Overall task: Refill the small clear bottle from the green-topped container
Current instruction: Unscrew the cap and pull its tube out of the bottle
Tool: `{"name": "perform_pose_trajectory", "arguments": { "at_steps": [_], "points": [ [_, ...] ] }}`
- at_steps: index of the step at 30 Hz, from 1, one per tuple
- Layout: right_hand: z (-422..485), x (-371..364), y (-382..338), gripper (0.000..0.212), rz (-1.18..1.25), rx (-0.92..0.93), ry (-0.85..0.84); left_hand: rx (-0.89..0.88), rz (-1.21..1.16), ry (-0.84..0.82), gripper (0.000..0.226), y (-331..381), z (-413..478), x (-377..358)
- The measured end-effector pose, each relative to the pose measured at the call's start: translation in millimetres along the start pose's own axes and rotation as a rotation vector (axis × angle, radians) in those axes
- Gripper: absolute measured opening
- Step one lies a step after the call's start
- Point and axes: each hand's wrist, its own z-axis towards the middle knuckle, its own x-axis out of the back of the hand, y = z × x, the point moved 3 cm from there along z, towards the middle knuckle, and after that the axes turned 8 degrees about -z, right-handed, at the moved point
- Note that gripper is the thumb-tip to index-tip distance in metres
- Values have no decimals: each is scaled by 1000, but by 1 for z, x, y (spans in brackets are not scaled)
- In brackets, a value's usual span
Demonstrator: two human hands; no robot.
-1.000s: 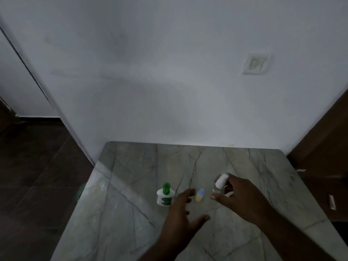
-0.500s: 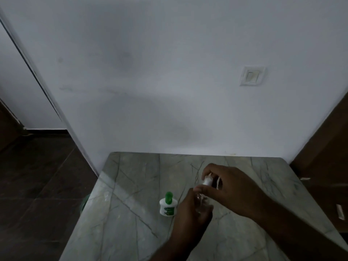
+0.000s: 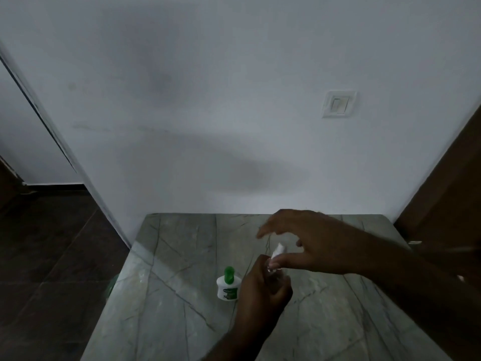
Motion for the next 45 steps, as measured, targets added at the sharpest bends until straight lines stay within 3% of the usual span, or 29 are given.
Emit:
{"name": "perform_pose_trajectory", "arguments": {
  "at_steps": [3, 6, 9, 12, 15, 20, 23, 25, 27, 29, 32, 35, 39, 42, 45],
  "points": [
    [3, 0, -2, 33, -109, -89, 32, 16, -8, 3, 30, 3, 1, -2],
    [4, 0, -8, 14, -127, -13, 4, 9, -1, 18, 23, 3, 3, 0],
    [1, 1, -12, 12, -74, 81, -44, 28, -50, 10, 17, 0, 5, 1],
    [2, 2, -12, 31, 5, 75, 17, 10, -37, 11, 21, 0, 7, 4],
    [5, 2, -6, 48, -156, -78, 83, 7, -30, 3, 32, 1, 6, 3],
    [5, -1, -11, 10, -127, 44, 13, -4, 2, 27, 21, 1, 6, 6],
    [4, 2, -16, 19, 21, 148, -13, 10, -23, 14, 20, 0, 5, 6],
    [6, 2, -14, 40, 18, 82, 22, -11, 3, 14, 23, 1, 4, 6],
    [7, 0, -9, 48, -143, -31, 62, -10, -14, 10, 28, 3, 4, 5],
    [7, 1, -8, 43, -257, -63, 100, -8, -21, 17, 31, 5, 4, 4],
    [5, 8, -12, 21, -229, -18, 99, -15, 3, 33, 25, 6, 4, 6],
    [-4, 32, -9, 17, -202, 10, 91, -21, 31, 41, 29, 7, 4, 8],
    [-33, 68, 24, 21, 98, -5, 226, -11, 17, 56, 30, 6, 4, 12],
    [-49, 54, 69, 19, 588, -191, 408, -7, -10, 61, 26, 4, 3, 15],
    [-48, -16, 116, 7, 1197, -411, 605, 1, -18, 63, 27, 0, 3, 16]
  ]
}}
